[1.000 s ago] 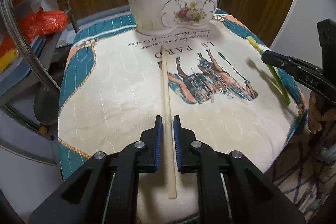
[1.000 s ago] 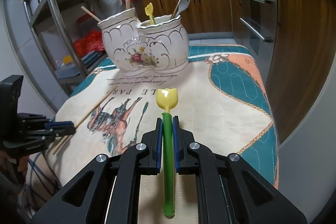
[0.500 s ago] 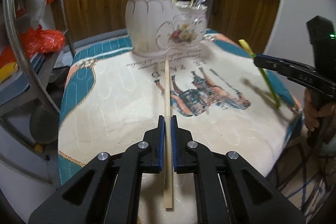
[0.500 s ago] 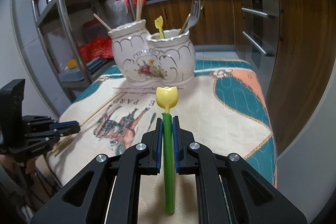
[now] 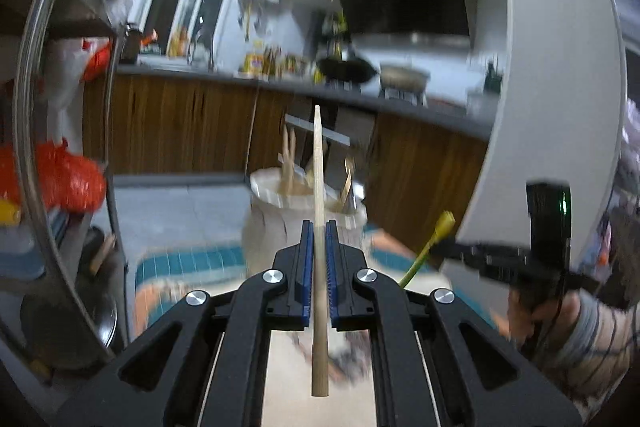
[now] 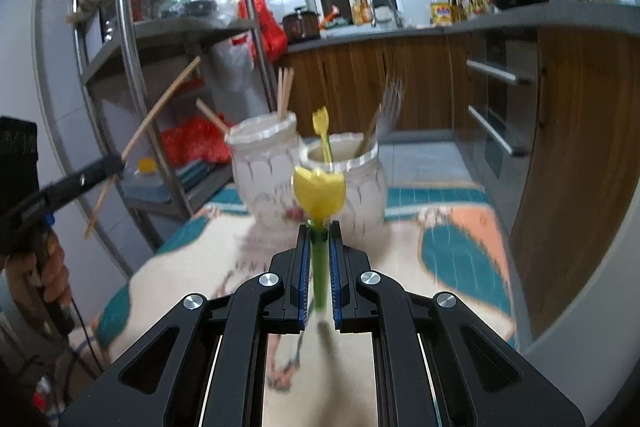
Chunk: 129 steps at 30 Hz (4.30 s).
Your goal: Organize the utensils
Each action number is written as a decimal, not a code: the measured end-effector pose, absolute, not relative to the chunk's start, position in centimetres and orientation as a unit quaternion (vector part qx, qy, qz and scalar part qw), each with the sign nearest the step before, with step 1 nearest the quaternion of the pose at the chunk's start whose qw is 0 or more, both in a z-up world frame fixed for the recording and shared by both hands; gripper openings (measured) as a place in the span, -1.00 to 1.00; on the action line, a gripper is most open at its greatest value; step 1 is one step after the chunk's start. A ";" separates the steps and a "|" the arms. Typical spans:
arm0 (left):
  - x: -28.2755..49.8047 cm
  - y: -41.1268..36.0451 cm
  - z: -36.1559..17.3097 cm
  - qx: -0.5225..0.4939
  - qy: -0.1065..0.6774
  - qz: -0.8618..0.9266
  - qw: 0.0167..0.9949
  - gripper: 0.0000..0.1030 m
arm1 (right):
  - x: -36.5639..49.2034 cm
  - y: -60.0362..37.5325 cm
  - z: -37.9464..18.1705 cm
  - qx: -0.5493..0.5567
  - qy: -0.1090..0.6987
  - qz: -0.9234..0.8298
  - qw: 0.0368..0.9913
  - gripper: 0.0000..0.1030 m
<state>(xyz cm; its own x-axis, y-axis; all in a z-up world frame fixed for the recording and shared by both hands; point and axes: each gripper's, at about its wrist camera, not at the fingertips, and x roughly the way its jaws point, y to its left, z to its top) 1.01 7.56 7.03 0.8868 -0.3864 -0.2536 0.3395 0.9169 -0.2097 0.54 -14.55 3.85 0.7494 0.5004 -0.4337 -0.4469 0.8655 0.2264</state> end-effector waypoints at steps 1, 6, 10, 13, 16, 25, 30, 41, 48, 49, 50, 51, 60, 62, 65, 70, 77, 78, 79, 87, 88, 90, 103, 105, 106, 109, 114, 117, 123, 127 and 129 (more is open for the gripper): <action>1.8 8.0 7.5 -0.090 0.137 -0.188 0.968 -0.89 | 0.8 -14.4 4.4 0.055 0.238 0.252 0.936 -0.81; 5.1 9.9 8.8 -0.142 0.104 -0.196 0.965 -0.89 | 1.9 -13.6 6.0 0.043 0.219 0.255 0.941 -0.81; 8.0 11.2 8.9 -0.178 0.091 -0.205 0.958 -0.89 | 2.6 -13.1 6.7 0.035 0.215 0.264 0.940 -0.81; 10.8 11.4 8.7 -0.190 0.090 -0.206 0.956 -0.89 | 3.2 -12.9 7.5 0.034 0.209 0.271 0.939 -0.81; 13.5 10.8 8.7 -0.195 0.087 -0.210 0.954 -0.89 | 3.5 -12.9 8.6 0.033 0.192 0.274 0.942 -0.81; 18.8 8.6 7.5 -0.214 0.083 -0.231 0.946 -0.89 | 6.5 -13.7 10.1 0.077 0.159 0.247 0.953 -0.81; 20.6 8.2 6.1 -0.218 0.093 -0.238 0.942 -0.89 | 8.2 -13.5 8.7 0.082 0.168 0.231 0.955 -0.81; 20.2 9.3 4.6 -0.208 0.107 -0.263 0.936 -0.89 | 10.3 -12.9 6.0 0.077 0.198 0.228 0.950 -0.81; 18.4 9.3 4.7 -0.177 0.114 -0.271 0.939 -0.89 | 10.8 -12.7 5.2 0.072 0.211 0.233 0.947 -0.81; 18.0 9.3 4.8 -0.169 0.114 -0.270 0.941 -0.89 | 10.8 -12.7 5.1 0.072 0.212 0.233 0.946 -0.81; 17.5 9.2 4.8 -0.159 0.114 -0.269 0.943 -0.89 | 10.8 -12.7 5.0 0.072 0.214 0.234 0.946 -0.81; 17.2 9.1 4.8 -0.152 0.115 -0.268 0.944 -0.89 | 10.9 -12.7 4.9 0.072 0.217 0.234 0.945 -0.81; 15.7 8.4 4.5 -0.108 0.134 -0.251 0.953 -0.89 | 11.9 -11.9 3.4 0.064 0.248 0.232 0.938 -0.81; 15.7 8.4 4.6 -0.108 0.136 -0.249 0.953 -0.89 | 12.0 -11.8 3.1 0.060 0.252 0.231 0.938 -0.81; 15.4 8.3 5.0 -0.100 0.139 -0.238 0.956 -0.87 | 11.7 -11.8 3.2 0.056 0.250 0.229 0.939 -0.77; 14.0 8.1 5.9 -0.093 0.140 -0.229 0.959 -0.87 | 10.1 -12.0 4.0 0.052 0.241 0.222 0.943 -0.77; 10.0 7.6 6.1 -0.078 0.152 -0.212 0.962 -0.87 | 7.0 -12.8 4.1 0.047 0.248 0.212 0.944 -0.77; 9.5 7.6 6.0 -0.077 0.154 -0.211 0.962 -0.87 | 6.4 -13.0 4.0 0.048 0.250 0.210 0.944 -0.77; 8.9 7.5 5.8 -0.077 0.157 -0.209 0.962 -0.87 | 6.0 -13.1 3.9 0.050 0.252 0.209 0.944 -0.77; 4.6 4.7 4.0 -0.042 0.186 -0.163 0.968 -0.71 | 3.5 -14.0 3.4 0.036 0.252 0.187 0.949 -0.74; 4.1 4.4 3.9 -0.039 0.184 -0.159 0.969 -0.59 | 3.2 -14.0 3.5 0.035 0.248 0.184 0.950 -0.60; 3.3 3.6 3.8 -0.036 0.179 -0.151 0.971 -0.41 | 2.7 -14.2 3.7 0.035 0.238 0.179 0.954 -0.34; 2.1 1.5 2.4 0.013 0.162 -0.059 0.985 0.45 | 0.5 -14.7 3.1 -0.005 0.183 0.157 0.970 0.36; 2.1 1.6 2.2 0.016 0.163 -0.049 0.985 0.53 | 0.5 -14.7 2.9 -0.012 0.180 0.155 0.971 0.47; 2.1 1.7 2.0 0.014 0.163 -0.048 0.985 0.57 | 0.4 -14.7 2.8 -0.012 0.178 0.157 0.971 0.51; 2.2 2.2 1.9 0.006 0.163 -0.043 0.986 0.65 | 0.3 -14.5 2.5 -0.011 0.172 0.160 0.972 0.56; 1.8 2.5 2.0 0.001 0.155 -0.042 0.987 0.82 | 0.3 -13.8 2.1 -0.020 0.170 0.165 0.971 0.64; 1.6 2.4 2.0 0.005 0.150 -0.039 0.988 0.89 | 0.0 -13.7 2.2 -0.019 0.162 0.166 0.973 0.75; 1.2 1.8 2.1 0.020 0.142 -0.033 0.989 0.89 | -0.3 -13.7 2.2 -0.023 0.157 0.161 0.974 0.85; 1.3 1.9 2.1 0.020 0.146 -0.032 0.989 0.89 | -0.4 -13.8 2.2 -0.020 0.159 0.164 0.973 0.87; 1.3 2.0 2.1 0.017 0.145 -0.032 0.989 0.89 | -0.4 -13.8 2.2 -0.020 0.159 0.162 0.974 0.88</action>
<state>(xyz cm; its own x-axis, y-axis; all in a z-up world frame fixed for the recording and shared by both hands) 1.25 2.01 2.13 0.9561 -0.0578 -0.2874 0.0675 0.9974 0.0240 -0.36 -13.80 2.22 0.8970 0.3099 -0.3152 -0.3224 0.9465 0.0131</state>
